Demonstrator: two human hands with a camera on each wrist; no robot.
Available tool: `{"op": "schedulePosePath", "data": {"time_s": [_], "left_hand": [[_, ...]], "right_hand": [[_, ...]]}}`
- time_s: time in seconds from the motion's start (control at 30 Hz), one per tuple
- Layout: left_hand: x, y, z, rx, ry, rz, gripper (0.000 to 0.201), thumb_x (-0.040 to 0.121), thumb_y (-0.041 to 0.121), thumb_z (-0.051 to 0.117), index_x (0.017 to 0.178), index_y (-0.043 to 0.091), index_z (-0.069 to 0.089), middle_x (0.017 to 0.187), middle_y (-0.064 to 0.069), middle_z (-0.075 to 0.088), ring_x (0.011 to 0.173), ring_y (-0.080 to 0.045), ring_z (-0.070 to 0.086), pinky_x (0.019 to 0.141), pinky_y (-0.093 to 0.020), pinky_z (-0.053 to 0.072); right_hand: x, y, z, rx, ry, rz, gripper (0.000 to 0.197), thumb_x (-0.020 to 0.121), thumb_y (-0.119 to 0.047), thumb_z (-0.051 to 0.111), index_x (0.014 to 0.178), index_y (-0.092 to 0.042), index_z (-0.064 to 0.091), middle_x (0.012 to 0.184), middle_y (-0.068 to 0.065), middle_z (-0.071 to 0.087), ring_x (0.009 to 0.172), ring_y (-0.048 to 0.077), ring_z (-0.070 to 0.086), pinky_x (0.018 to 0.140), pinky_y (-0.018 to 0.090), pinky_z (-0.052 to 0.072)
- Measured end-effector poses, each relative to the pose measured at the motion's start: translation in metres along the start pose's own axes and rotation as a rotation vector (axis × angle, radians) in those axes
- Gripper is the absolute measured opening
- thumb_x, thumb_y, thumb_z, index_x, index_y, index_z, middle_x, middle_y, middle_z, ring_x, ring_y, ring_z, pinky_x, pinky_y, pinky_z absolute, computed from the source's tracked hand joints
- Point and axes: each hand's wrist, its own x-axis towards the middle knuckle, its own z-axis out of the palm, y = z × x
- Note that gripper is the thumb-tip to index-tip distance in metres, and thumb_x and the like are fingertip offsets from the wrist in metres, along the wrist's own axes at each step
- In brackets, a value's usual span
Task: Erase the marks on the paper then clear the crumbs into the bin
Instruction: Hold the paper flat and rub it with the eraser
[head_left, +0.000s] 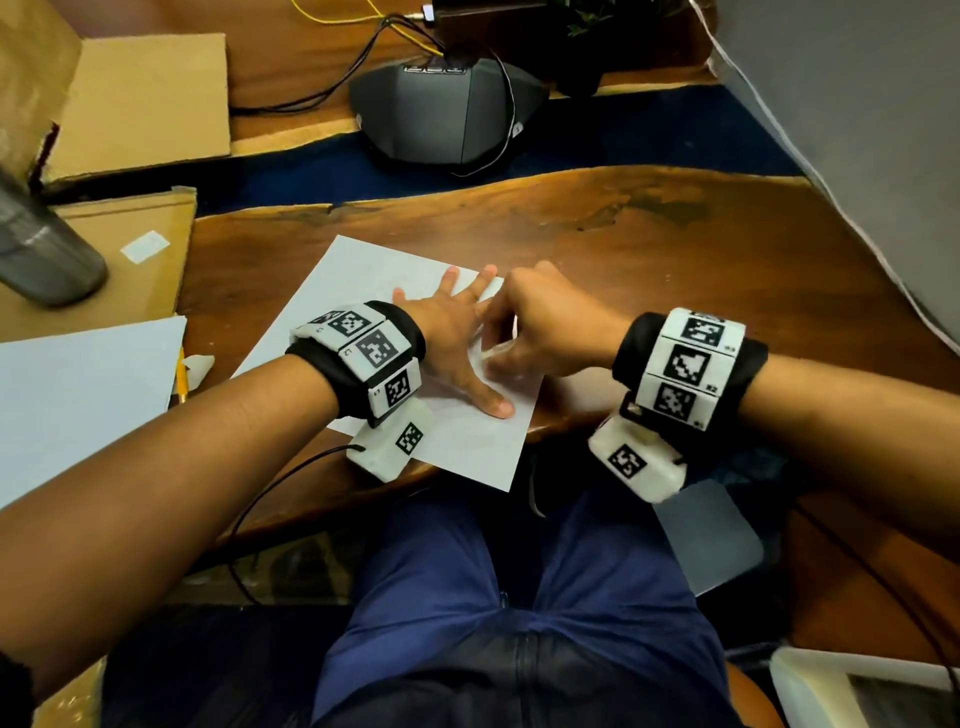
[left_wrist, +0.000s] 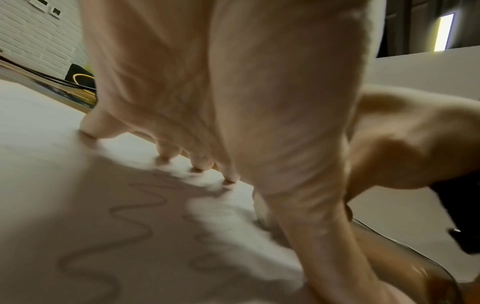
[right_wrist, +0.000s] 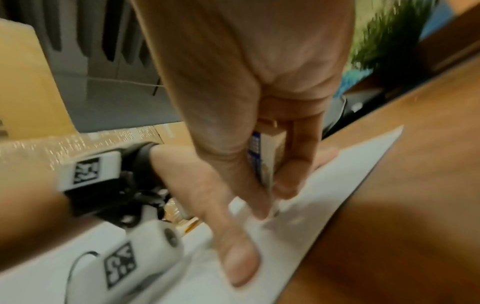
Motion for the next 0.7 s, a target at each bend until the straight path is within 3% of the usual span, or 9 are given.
{"op": "schedulePosePath", "data": {"time_s": [0.1, 0.17, 0.27, 0.3, 0.4, 0.47, 0.57, 0.63, 0.7], "left_hand": [[0.0, 0.0, 0.001, -0.01, -0.001, -0.007, 0.141, 0.048, 0.086, 0.069, 0.148, 0.046, -0.022, 0.155, 0.015, -0.036, 0.146, -0.024, -0.029, 0.11, -0.074, -0.001], [-0.001, -0.001, 0.001, -0.01, 0.008, -0.003, 0.141, 0.047, 0.087, 0.069, 0.148, 0.047, -0.021, 0.155, 0.015, -0.035, 0.146, -0.025, -0.028, 0.109, -0.075, -0.001], [-0.001, -0.001, 0.0, -0.024, 0.003, 0.011, 0.138, 0.048, 0.086, 0.069, 0.152, 0.044, -0.01, 0.157, 0.013, -0.032, 0.146, -0.027, -0.028, 0.108, -0.076, 0.0], [-0.001, -0.002, 0.0, -0.023, 0.005, 0.008, 0.139, 0.047, 0.086, 0.069, 0.151, 0.044, -0.012, 0.157, 0.013, -0.033, 0.146, -0.027, -0.028, 0.108, -0.076, 0.0], [0.0, -0.002, 0.002, -0.021, 0.019, 0.0, 0.144, 0.043, 0.087, 0.07, 0.147, 0.048, -0.021, 0.156, 0.015, -0.034, 0.146, -0.025, -0.027, 0.108, -0.075, -0.001], [0.0, -0.003, 0.001, -0.019, 0.018, 0.005, 0.143, 0.045, 0.087, 0.07, 0.147, 0.048, -0.023, 0.155, 0.014, -0.035, 0.146, -0.025, -0.027, 0.108, -0.075, 0.0], [0.0, -0.002, 0.0, -0.009, -0.009, 0.009, 0.142, 0.047, 0.086, 0.069, 0.147, 0.046, -0.023, 0.153, 0.013, -0.039, 0.145, -0.026, -0.029, 0.108, -0.076, 0.001], [0.001, -0.002, 0.001, -0.009, 0.006, 0.007, 0.144, 0.044, 0.088, 0.069, 0.146, 0.048, -0.023, 0.154, 0.015, -0.037, 0.146, -0.025, -0.028, 0.107, -0.076, 0.001], [0.001, -0.003, 0.001, -0.012, 0.022, 0.006, 0.145, 0.042, 0.088, 0.069, 0.146, 0.049, -0.024, 0.155, 0.016, -0.035, 0.146, -0.024, -0.027, 0.106, -0.075, 0.002]], "right_hand": [[0.011, 0.016, -0.016, 0.021, 0.116, 0.121, 0.014, 0.075, -0.027, 0.084, 0.078, -0.014, 0.08, 0.073, -0.001, 0.073, 0.073, 0.014, 0.065, 0.068, 0.031, 0.056], [0.013, 0.015, -0.014, -0.013, 0.166, 0.121, 0.011, 0.076, -0.024, 0.083, 0.078, -0.014, 0.079, 0.073, -0.001, 0.073, 0.07, 0.011, 0.063, 0.064, 0.026, 0.053], [0.0, -0.005, 0.001, -0.017, 0.007, -0.031, 0.007, 0.075, -0.017, 0.082, 0.074, -0.011, 0.078, 0.07, -0.002, 0.07, 0.056, 0.004, 0.057, 0.05, 0.014, 0.044], [0.001, -0.003, -0.002, -0.03, 0.005, -0.021, 0.009, 0.075, -0.019, 0.082, 0.075, -0.011, 0.078, 0.071, -0.002, 0.07, 0.058, 0.005, 0.059, 0.053, 0.015, 0.046], [0.01, 0.019, -0.021, -0.039, 0.182, 0.14, 0.011, 0.077, -0.025, 0.082, 0.079, -0.014, 0.08, 0.075, 0.0, 0.073, 0.072, 0.016, 0.067, 0.063, 0.026, 0.054], [0.004, 0.011, -0.011, -0.043, 0.172, 0.119, 0.007, 0.077, -0.02, 0.08, 0.079, -0.013, 0.079, 0.075, 0.0, 0.073, 0.071, 0.015, 0.068, 0.06, 0.026, 0.055], [-0.007, -0.003, 0.001, -0.021, 0.026, 0.028, 0.007, 0.075, -0.021, 0.081, 0.075, -0.015, 0.078, 0.072, -0.003, 0.072, 0.065, 0.012, 0.065, 0.055, 0.02, 0.05], [0.003, 0.014, -0.016, -0.017, 0.113, 0.158, 0.01, 0.074, -0.025, 0.083, 0.073, -0.017, 0.078, 0.069, -0.004, 0.071, 0.069, 0.015, 0.065, 0.054, 0.018, 0.045], [0.009, 0.022, -0.023, -0.048, 0.195, 0.194, 0.008, 0.073, -0.023, 0.082, 0.072, -0.017, 0.077, 0.067, -0.003, 0.07, 0.071, 0.017, 0.064, 0.057, 0.022, 0.045]]}}
